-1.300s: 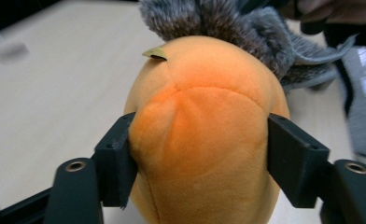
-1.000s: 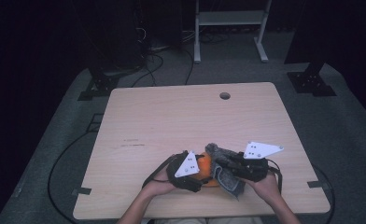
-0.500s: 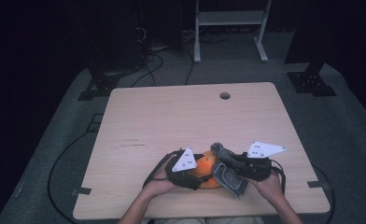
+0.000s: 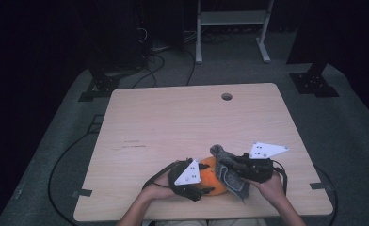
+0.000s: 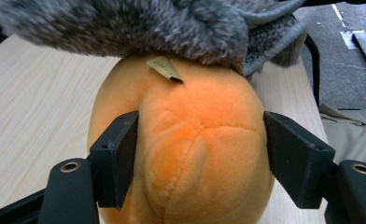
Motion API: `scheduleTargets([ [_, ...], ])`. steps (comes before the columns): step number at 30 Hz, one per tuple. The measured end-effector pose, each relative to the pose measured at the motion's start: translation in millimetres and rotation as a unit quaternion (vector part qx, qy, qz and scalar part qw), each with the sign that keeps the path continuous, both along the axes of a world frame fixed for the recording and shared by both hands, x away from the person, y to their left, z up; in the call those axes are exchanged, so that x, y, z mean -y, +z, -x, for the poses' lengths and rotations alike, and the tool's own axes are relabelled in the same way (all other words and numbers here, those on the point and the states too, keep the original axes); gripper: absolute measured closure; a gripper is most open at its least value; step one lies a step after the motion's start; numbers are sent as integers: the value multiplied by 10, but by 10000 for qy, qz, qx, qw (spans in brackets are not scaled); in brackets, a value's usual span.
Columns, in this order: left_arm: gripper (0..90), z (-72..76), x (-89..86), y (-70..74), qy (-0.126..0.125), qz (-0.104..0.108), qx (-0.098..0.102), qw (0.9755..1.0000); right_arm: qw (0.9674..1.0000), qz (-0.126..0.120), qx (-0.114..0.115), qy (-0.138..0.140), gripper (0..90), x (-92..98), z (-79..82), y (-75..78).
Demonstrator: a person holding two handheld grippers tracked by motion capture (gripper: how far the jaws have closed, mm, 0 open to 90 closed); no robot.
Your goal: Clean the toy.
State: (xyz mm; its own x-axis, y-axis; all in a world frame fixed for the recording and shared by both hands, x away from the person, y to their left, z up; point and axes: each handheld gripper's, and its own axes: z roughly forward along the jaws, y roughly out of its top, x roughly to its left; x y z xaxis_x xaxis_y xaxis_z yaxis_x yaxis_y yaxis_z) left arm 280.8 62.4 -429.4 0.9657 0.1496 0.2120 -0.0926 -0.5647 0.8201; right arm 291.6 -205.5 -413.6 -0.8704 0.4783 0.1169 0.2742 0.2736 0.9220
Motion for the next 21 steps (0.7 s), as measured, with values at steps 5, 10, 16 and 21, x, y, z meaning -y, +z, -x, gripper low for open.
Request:
scheduleTargets([
  [5,299,-28,-77,5,5,-36,-119,9999,9987,-51,-398,-325,775,223,-112,-168],
  [10,294,-62,-131,2,3,-16,-225,9997,9977,-325,-474,-363,774,296,-126,-169],
  [16,293,-84,-185,0,-19,-80,-317,9995,9974,-386,-589,-146,774,215,-158,-241],
  [21,293,-96,-215,-3,-35,-78,-367,9993,9953,-193,-845,-423,773,317,-212,-354],
])
